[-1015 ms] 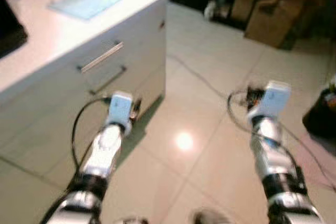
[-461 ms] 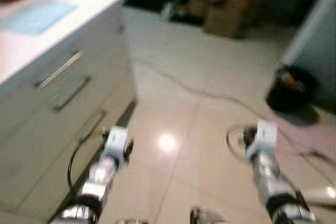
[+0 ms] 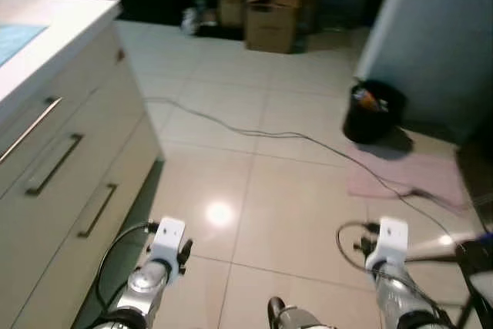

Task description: Kitchen organization

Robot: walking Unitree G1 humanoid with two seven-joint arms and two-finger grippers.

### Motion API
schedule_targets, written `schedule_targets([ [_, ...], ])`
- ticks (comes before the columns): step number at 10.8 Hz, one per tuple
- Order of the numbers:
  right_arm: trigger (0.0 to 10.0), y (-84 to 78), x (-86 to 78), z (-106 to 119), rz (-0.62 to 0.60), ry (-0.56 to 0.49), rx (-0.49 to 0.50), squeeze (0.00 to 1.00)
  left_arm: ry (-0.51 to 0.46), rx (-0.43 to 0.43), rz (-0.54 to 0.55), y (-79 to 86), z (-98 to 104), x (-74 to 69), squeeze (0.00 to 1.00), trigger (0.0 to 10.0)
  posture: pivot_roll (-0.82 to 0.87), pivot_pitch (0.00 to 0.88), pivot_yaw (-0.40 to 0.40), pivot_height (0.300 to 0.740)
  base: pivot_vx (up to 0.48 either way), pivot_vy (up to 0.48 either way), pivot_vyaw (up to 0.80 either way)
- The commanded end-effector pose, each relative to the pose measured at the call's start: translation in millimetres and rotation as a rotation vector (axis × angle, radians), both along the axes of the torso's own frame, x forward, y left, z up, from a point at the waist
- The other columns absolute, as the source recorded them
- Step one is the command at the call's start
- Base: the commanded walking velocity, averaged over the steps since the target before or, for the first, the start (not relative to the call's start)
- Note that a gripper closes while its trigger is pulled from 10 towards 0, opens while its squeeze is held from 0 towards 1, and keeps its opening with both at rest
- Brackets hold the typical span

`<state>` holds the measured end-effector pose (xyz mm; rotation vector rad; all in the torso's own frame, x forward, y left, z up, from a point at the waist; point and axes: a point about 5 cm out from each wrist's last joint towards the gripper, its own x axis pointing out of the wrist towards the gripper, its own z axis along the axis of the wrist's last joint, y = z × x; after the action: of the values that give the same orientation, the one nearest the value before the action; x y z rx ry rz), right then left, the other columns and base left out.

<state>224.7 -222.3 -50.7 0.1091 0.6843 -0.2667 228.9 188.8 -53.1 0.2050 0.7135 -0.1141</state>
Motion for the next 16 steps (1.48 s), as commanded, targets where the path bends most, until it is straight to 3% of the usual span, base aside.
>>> schedule_targets([
  [1,10.0,1.7,-3.4,-3,-0.003,0.022,0.005,0.0,0.025,0.016,0.012,5.1,-3,-5.1,0.0,10.0,0.01,0.057,0.053,0.74,0.0,0.0,-0.76],
  [5,10.0,1.4,-14.3,-11,-0.005,0.068,0.01,0.0,0.054,0.024,0.009,5.1,-8,-12.1,0.0,10.0,0.01,0.056,0.057,0.74,0.0,0.0,-0.76],
  [12,10.0,5.0,-23.0,-17,0.0,0.095,0.047,0.0,0.062,0.028,0.028,4.3,-9,-12.1,0.0,10.0,0.0,0.073,0.06,0.74,0.0,0.0,0.0],
  [16,10.0,7.5,-24.0,-18,0.005,0.103,0.059,0.0,0.085,0.053,0.051,10.2,-11,-16.9,0.0,10.0,0.01,0.076,0.06,0.74,0.289,0.0,0.0],
])
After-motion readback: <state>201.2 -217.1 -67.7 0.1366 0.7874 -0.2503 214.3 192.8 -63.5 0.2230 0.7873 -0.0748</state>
